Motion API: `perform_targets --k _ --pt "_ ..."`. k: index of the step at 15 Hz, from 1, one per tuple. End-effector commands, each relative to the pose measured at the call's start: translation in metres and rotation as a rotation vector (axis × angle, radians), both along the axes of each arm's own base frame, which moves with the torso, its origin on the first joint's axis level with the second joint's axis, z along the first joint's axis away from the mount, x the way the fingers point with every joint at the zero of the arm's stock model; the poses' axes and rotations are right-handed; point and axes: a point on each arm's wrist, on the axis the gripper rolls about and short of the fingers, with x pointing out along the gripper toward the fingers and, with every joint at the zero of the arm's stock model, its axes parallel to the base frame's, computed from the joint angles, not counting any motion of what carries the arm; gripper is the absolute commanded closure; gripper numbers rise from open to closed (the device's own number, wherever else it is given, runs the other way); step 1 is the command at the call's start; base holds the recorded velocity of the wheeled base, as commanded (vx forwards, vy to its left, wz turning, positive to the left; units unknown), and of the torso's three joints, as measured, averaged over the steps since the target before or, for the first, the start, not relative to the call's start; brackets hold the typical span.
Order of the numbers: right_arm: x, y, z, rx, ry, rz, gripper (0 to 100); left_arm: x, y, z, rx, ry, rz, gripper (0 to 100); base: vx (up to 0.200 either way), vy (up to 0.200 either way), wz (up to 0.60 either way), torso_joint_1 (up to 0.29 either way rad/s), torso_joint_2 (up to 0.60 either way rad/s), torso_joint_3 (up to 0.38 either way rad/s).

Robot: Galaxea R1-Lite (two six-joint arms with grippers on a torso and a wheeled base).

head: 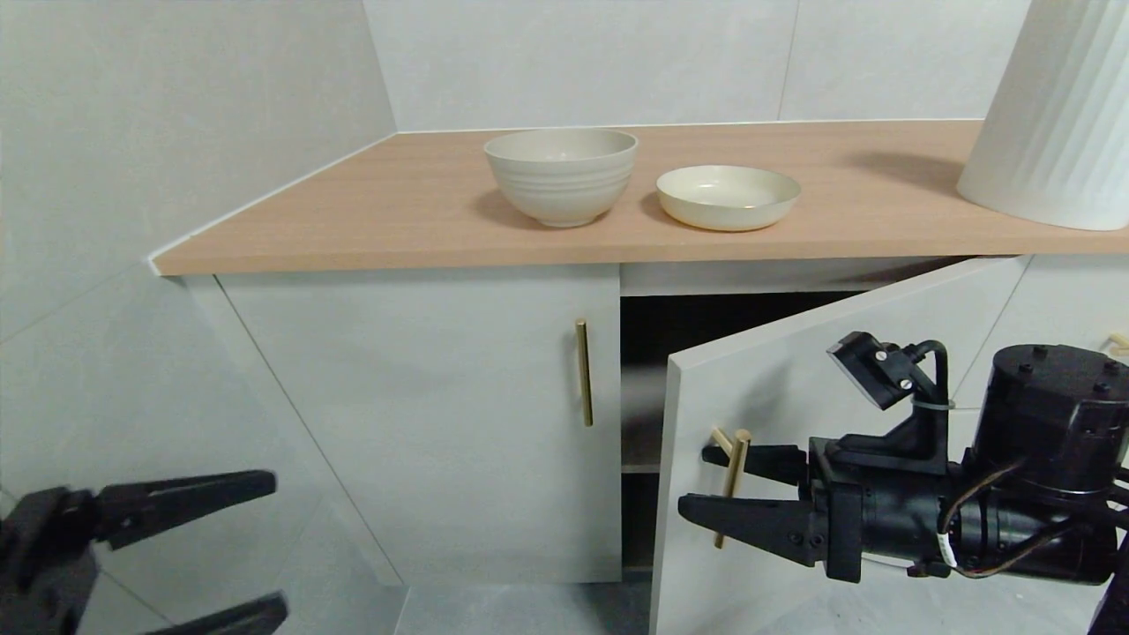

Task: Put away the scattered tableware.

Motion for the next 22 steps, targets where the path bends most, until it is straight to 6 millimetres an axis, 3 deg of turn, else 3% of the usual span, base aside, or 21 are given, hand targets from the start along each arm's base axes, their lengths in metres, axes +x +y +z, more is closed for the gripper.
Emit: perform_targets --k 1,3,6,7,16,19,22 --pt "0.0 0.0 -0.001 -0.002 0.003 0.003 0 0.067 -0.034 -0.04 0.03 0.191 -0.128 0 0.0 0.0 0.0 0.0 0.0 0.0" --pt "0.0 0.0 -0.001 -0.003 0.005 0.003 0 0.082 -0.054 -0.075 0.059 0.245 -0.174 0 0.0 0.0 0.0 0.0 0.0 0.0" --pt "0.001 0.001 -0.002 -0.006 0.008 0.003 0 0.085 -0.071 -0.087 0.039 0.272 -0.163 0 0.0 0.0 0.0 0.0 0.0 0.0" --pt "0.001 0.001 -0.002 -0.005 0.007 0.003 0 0.084 -0.074 -0.085 0.025 0.269 -0.149 100 0.0 0.0 0.0 0.0 0.0 0.0" --pt "-0.004 0.004 -0.003 -0.007 0.009 0.024 0 0.09 -0.08 -0.078 -0.016 0.193 -0.147 100 0.0 0.0 0.0 0.0 0.0 0.0" --pt "-0.005 0.004 -0.001 -0.001 0.001 0.023 0 0.101 -0.1 -0.081 -0.022 0.175 -0.203 100 0.0 0.0 0.0 0.0 0.0 0.0" --pt "-0.007 0.001 0.005 0.011 -0.015 0.024 0 0.129 -0.135 -0.097 -0.015 0.167 -0.259 100 0.0 0.0 0.0 0.0 0.0 0.0"
